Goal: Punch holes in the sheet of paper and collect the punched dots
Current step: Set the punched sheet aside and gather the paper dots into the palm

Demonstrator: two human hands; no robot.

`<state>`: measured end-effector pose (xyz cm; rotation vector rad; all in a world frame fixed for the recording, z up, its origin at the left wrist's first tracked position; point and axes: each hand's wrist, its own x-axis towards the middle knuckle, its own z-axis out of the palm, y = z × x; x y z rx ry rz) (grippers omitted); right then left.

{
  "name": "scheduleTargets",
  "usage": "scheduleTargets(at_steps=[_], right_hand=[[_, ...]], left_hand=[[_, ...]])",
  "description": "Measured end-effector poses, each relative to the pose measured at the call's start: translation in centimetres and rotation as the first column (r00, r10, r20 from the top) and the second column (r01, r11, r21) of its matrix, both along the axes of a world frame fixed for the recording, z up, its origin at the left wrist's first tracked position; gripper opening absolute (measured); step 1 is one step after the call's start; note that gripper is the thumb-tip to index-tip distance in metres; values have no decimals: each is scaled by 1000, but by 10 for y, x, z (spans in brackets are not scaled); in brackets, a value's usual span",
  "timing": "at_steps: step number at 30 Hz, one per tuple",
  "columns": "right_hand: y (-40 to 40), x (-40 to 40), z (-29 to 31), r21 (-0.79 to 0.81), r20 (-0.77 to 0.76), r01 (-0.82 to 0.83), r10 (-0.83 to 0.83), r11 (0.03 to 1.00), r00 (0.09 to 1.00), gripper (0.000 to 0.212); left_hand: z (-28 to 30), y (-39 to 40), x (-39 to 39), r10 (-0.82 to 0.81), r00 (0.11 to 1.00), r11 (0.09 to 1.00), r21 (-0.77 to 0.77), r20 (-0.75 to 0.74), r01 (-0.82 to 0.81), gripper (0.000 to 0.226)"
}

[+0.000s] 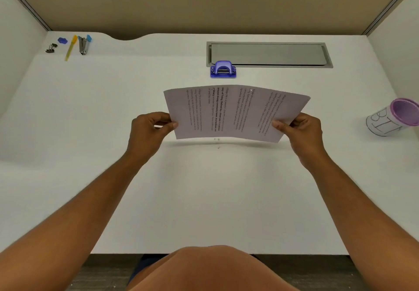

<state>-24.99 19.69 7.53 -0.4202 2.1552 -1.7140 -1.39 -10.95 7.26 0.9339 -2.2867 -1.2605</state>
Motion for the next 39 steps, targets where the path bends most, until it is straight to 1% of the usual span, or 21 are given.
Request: scheduleTargets(at_steps=[3,10,17,22,25,30,34,39], right_hand=[[-1,-5,2,7,0,6,-6,1000,1000,22],[0,-13,8,-14,-5,-20,20,1000,1000,29],[-1,-16,11,-33,3,-21,21,999,1000,25],[-3,-16,14,-29,13,-35,35,999,999,32],[-5,-17,16,-23,22,-19,20,1000,1000,28],[-17,-17,16,37,40,40,-42,999,998,26],[-43,-14,17,64,34,47,-49,997,998,33],[-96,1,17,111,17,-2,0,994,1000,24]], left_hand=[[4,-1,-2,-4,1000,1000,4,-18,4,16],[9,-3,-8,-6,1000,1000,-7,-30,6,10],[13,-4,-10,-8,998,1000,-5,-66,8,14],[14,-8,-7,-16,997,999,26,-79,18,17],[12,-12,-3,-8,995,988,153,-98,23,16],[4,-18,12,23,993,936,352,-119,20,19],[-5,-27,36,77,991,858,513,-111,-9,23],[-15,-43,75,181,980,736,672,-82,-80,10]])
